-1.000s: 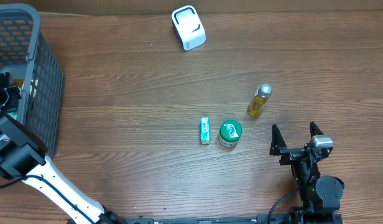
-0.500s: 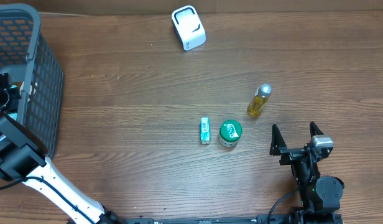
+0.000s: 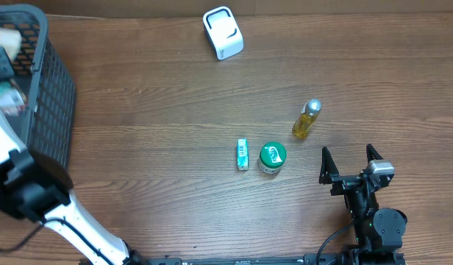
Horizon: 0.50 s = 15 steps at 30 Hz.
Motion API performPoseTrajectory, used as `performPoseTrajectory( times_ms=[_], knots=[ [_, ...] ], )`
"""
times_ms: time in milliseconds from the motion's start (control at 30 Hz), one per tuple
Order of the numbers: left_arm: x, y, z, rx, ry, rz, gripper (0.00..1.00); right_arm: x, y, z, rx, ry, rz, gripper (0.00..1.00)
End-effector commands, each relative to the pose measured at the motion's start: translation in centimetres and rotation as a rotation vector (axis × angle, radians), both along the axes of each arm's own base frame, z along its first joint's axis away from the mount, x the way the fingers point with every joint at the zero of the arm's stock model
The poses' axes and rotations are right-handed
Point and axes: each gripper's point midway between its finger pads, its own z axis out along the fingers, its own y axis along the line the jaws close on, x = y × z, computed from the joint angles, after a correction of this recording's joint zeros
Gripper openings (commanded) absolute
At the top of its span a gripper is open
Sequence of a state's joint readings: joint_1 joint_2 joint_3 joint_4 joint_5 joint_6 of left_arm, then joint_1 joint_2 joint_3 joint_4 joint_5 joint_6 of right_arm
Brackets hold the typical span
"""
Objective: Scan the item barcode
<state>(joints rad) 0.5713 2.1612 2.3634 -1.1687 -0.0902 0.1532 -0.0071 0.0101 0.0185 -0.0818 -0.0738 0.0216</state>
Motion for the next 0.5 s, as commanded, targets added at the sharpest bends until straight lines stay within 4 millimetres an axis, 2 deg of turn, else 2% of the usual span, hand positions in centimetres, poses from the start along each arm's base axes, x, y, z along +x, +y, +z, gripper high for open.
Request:
performPoseTrajectory(
  times_ms=[0, 133, 267, 367, 467],
  knots=[
    [-1.8, -1.4, 10.5, 0.105, -0.220, 0.049, 0.32, 0.0, -0.1, -0.3, -0.007, -0.001, -0.005, 1.00],
    [-3.5, -3.2, 16.1, 0.140, -0.358, 0.066, 0.32, 0.0, -0.1, -0.3, -0.007, -0.001, -0.005, 1.00],
    [-4.8, -6.2, 20.2, 0.117, -0.476, 0.012, 0.33, 0.0, -0.1, -0.3, -0.007, -0.001, -0.005, 1.00],
    [-5.8, -8.8, 21.6, 0.073, -0.518, -0.002, 0.33, 0.0, -0.1, -0.3, -0.007, -0.001, -0.005, 1.00],
    [-6.3, -11.5, 21.7, 0.050, -0.496, -0.050, 0.32, 0.0, -0.1, -0.3, -0.007, -0.001, -0.005, 1.00]
  ],
)
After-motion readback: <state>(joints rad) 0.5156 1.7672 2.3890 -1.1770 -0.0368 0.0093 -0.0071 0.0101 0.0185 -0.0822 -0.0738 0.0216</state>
